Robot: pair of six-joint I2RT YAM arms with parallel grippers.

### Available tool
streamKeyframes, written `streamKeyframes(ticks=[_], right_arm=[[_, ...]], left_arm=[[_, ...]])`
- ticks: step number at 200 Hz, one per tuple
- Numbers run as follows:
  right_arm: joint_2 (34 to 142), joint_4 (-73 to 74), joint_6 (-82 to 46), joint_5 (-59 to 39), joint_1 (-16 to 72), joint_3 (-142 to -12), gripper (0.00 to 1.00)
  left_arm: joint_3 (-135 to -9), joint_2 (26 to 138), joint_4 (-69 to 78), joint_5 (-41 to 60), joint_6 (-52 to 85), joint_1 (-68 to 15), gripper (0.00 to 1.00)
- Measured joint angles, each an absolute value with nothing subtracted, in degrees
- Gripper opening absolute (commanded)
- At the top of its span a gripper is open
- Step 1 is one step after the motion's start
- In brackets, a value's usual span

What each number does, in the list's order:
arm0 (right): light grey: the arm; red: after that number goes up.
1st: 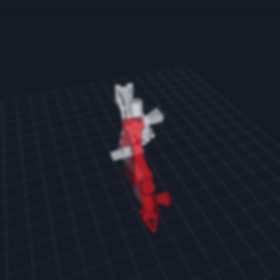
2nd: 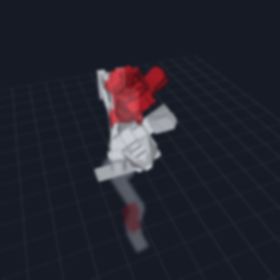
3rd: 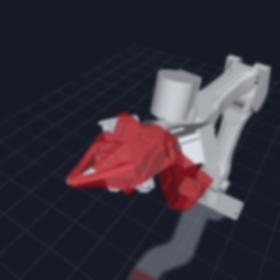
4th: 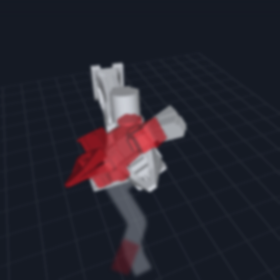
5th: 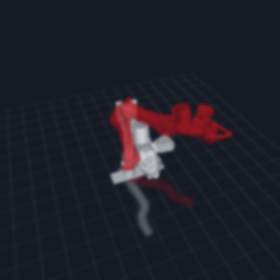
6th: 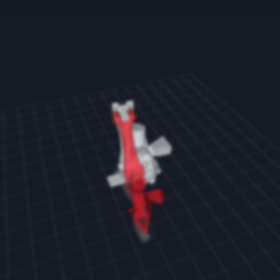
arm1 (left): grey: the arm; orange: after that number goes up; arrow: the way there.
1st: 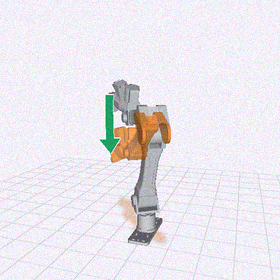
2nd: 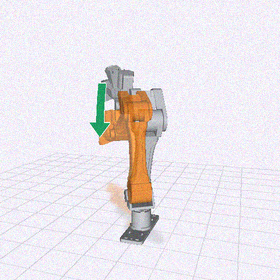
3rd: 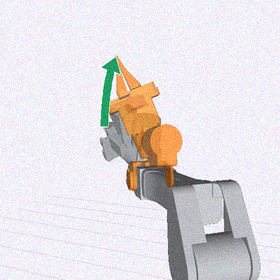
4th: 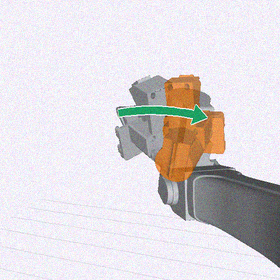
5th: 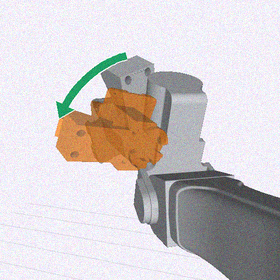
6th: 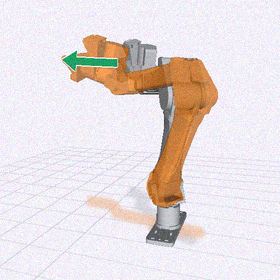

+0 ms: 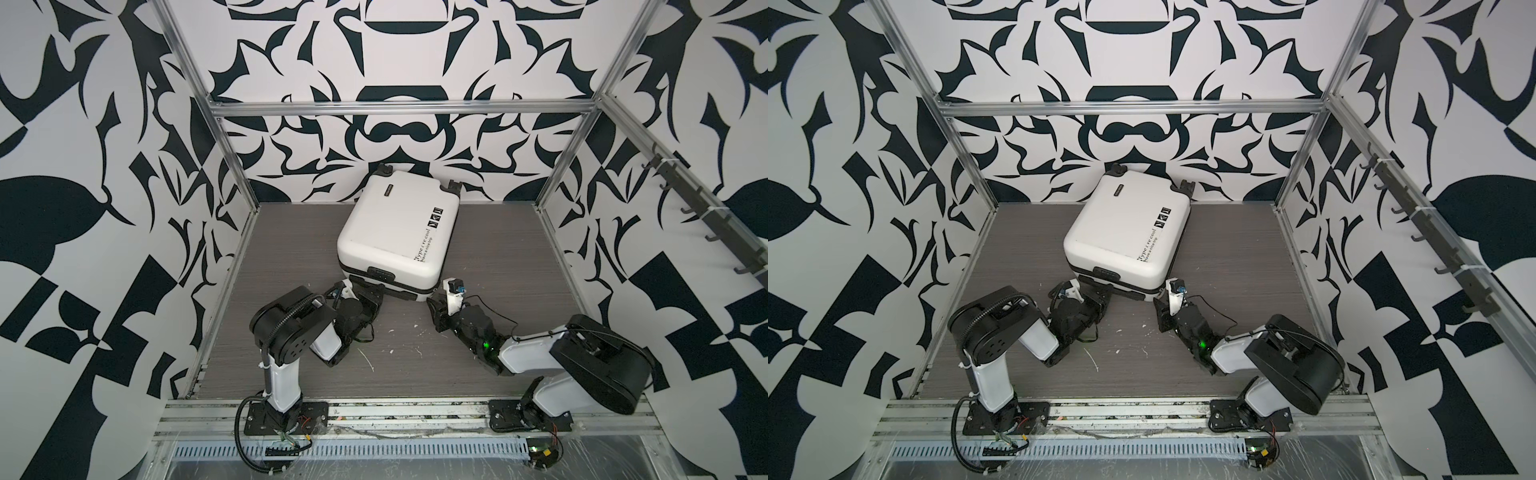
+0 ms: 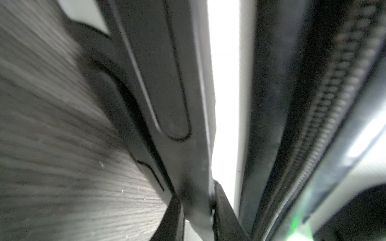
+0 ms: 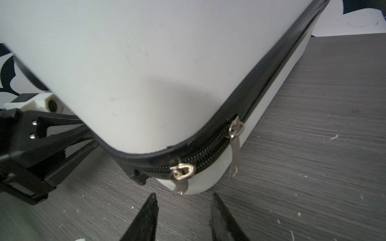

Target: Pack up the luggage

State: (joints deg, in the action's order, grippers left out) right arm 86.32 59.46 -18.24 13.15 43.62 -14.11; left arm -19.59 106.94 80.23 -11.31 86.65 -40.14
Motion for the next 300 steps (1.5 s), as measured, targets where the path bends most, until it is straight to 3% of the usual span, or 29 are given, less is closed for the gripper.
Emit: streamKeyframes(ticks=[56,127,300], right_arm=[[91.6,68.2,-18.3,14.2,43.6,-14.1,0.30],[91.2,69.0,-18.0,13.0,42.3,-13.6,0.00],[86.1,66.9,-21.1,5.8,35.1,-11.2,0.00]], left_arm=[[-19.6,106.9,80.2,-10.8,87.2,-39.9,0.03],[-19.6,106.9,80.2,-10.4,87.6,-39.7,0.00],[-19.3,106.9,80.4,-9.3,87.6,-39.9,0.00]])
